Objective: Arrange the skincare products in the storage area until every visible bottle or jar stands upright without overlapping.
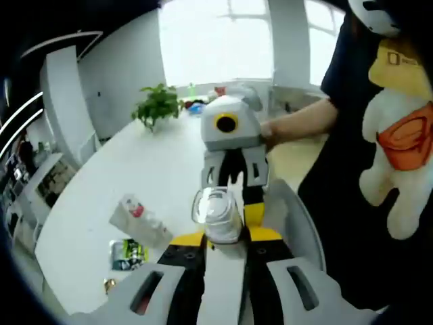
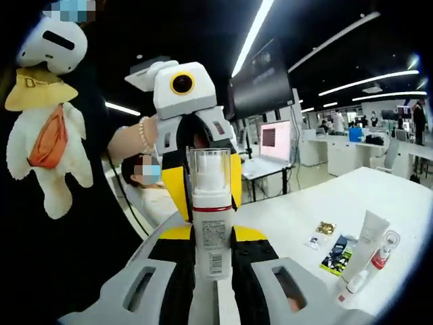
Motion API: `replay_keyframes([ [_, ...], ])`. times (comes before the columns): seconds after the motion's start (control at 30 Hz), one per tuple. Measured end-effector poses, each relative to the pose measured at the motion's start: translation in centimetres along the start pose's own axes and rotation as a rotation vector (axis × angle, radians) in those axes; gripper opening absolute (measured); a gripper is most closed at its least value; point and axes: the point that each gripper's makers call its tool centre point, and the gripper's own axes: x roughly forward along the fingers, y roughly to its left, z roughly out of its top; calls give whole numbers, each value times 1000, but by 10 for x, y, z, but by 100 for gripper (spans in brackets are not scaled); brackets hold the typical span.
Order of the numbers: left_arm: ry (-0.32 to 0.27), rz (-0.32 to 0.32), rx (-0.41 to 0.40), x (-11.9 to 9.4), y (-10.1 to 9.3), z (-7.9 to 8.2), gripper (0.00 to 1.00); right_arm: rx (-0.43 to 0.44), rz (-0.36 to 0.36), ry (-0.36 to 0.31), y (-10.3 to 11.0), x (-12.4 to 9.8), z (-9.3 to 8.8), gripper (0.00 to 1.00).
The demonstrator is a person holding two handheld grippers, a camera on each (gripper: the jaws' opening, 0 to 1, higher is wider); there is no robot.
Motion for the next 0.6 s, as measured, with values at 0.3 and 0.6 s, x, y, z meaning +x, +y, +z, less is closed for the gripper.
replay_keyframes([
  [0.3,40,-14,45,14,-1,-6,21,-72,-61,50,-7,-5,-12,19],
  [0.6,91,-39,79,28,7,-17,20,-83,-96,115,-17,-7,-26,20],
])
